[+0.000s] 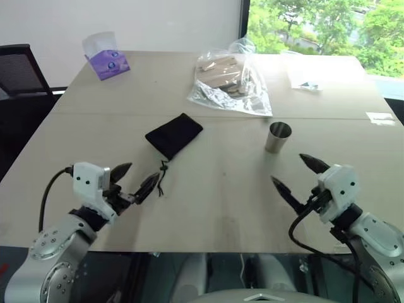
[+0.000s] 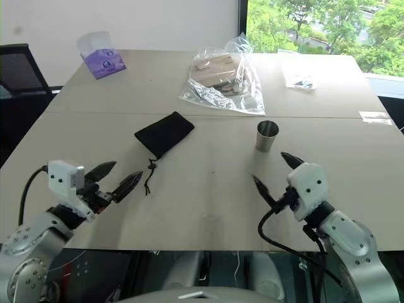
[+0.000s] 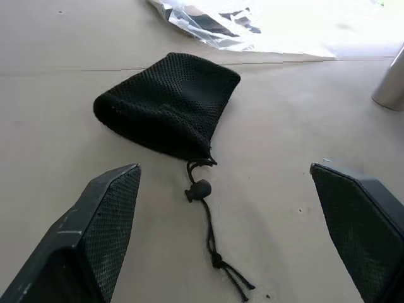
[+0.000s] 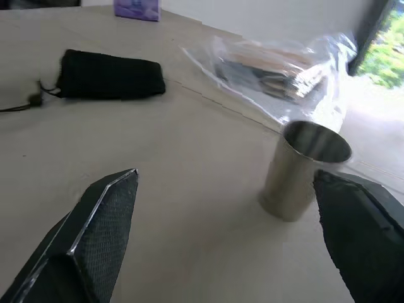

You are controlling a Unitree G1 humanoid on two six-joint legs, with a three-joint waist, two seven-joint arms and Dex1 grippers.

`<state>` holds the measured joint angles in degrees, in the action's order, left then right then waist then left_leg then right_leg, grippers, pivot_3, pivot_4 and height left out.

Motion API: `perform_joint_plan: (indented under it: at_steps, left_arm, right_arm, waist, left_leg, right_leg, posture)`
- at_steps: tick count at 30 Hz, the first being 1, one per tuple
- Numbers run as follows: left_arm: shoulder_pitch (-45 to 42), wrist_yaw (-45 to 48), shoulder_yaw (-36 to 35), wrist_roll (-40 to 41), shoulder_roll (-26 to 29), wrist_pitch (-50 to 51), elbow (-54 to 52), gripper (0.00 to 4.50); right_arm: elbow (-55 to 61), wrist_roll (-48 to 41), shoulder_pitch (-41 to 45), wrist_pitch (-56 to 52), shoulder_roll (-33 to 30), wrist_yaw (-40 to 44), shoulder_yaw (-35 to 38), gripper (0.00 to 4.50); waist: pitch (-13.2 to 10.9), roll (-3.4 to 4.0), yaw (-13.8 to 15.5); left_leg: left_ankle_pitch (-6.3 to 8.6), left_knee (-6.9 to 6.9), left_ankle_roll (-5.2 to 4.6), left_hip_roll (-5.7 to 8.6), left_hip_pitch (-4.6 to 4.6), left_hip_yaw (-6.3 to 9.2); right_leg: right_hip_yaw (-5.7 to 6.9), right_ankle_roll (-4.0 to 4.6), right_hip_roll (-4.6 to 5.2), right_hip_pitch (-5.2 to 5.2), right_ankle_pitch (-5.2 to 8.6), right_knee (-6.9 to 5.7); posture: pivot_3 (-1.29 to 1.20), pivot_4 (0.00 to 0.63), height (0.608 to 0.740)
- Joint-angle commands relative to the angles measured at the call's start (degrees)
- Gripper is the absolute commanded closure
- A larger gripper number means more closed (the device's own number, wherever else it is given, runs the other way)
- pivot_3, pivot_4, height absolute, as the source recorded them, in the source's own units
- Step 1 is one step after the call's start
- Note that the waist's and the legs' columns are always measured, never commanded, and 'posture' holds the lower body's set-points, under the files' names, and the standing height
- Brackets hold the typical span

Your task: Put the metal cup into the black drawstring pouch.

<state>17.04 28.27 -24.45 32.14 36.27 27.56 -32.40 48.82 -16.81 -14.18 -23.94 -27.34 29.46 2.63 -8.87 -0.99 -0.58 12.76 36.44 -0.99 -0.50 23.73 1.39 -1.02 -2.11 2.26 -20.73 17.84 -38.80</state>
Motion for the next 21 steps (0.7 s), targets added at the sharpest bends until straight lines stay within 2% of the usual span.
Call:
perform_joint_plan:
  at_steps: [1,5,10,16,21]
  left_arm:
    - [-1.7,1.9,1.2,-11.8,6.5,-7.6,5.3,0.05]
    - [-6.2,4.9,4.3,-23.8,13.9,-22.4,15.5,0.05]
    - [-17.5,-0.4,16.6,-46.8,22.7,-35.2,26.3,0.05]
    - [-33.9,-1.8,28.5,-58.1,21.4,-43.4,38.7,0.05]
    - [-42.0,-2.3,33.5,-61.7,19.2,-47.8,45.4,0.05]
  right_arm:
    - [0.7,-4.9,0.3,2.7,-2.3,6.3,-0.1,0.00]
    - [0.4,-6.0,-0.9,5.2,-3.2,8.7,-0.9,0.00]
    - [0.1,-4.3,-0.7,6.7,-1.9,6.9,-2.9,0.00]
    - [0.7,-2.3,-0.8,6.5,-1.1,3.8,-3.6,0.00]
    - [2.3,-2.0,-1.6,5.5,-0.8,1.3,-3.2,0.00]
  waist:
    - [0.0,-0.01,0.0]
    - [0.0,-0.05,0.4]
    - [-0.1,-0.06,0.6]
    - [-0.1,-0.08,1.2]
    - [-0.2,-0.14,1.1]
  left_leg:
    - [0.00,-0.01,0.00,0.00,0.00,0.02]
    - [0.00,-0.02,0.00,0.01,0.01,0.02]
    - [0.01,-0.06,-0.01,0.02,0.05,-0.08]
    - [0.01,-0.10,-0.01,0.08,0.13,-0.08]
    - [0.01,-0.11,-0.01,0.13,0.13,-0.08]
  right_leg:
    - [0.02,0.01,-0.03,0.01,0.00,0.01]
    - [0.05,0.01,0.02,-0.01,0.00,0.03]
    - [0.03,-0.01,0.18,-0.03,-0.01,0.16]
    - [0.12,-0.04,0.21,-0.11,-0.03,0.07]
    - [0.15,-0.07,-0.06,-0.13,-0.03,-0.02]
  posture:
    - [0.00,0.150,0.740]
    - [0.00,0.150,0.740]
    - [0.00,0.150,0.740]
    - [0.00,0.150,0.740]
    - [0.00,0.150,0.740]
